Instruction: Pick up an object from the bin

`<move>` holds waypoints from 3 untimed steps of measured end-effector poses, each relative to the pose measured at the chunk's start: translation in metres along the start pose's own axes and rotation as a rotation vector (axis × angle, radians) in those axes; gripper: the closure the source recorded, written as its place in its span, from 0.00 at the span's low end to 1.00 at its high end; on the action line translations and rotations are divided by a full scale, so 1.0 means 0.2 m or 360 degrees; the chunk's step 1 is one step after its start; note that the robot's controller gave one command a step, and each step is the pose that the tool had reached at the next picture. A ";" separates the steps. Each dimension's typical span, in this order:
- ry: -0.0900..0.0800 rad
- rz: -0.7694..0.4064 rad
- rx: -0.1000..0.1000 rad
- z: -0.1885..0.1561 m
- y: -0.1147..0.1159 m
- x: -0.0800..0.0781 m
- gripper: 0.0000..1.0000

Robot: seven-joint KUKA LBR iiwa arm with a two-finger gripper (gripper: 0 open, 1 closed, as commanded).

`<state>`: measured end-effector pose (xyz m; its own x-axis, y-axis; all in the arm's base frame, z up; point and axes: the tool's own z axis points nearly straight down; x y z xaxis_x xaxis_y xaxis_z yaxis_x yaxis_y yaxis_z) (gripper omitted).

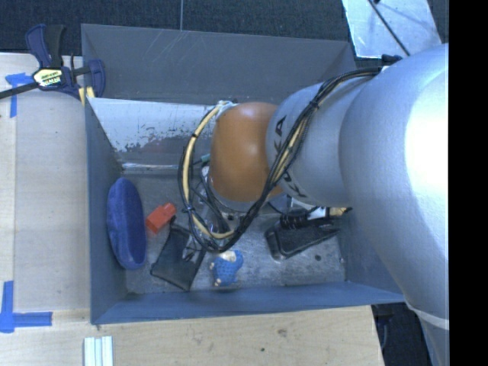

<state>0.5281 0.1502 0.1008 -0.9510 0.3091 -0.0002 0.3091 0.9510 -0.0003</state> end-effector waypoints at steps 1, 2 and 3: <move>-0.0005 0.0674 -0.0003 -0.06 -0.03 -0.20 0.00; 0.0000 0.0878 -0.0001 0.15 0.04 -0.01 0.00; -0.0001 0.0876 -0.0001 0.16 0.04 -0.02 0.00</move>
Offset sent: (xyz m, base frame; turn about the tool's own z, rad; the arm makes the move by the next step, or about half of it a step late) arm 0.0360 -0.0164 0.0127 0.4226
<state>0.5334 0.1568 0.0697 -0.6487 0.7610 -0.0010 0.7610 0.6487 0.0008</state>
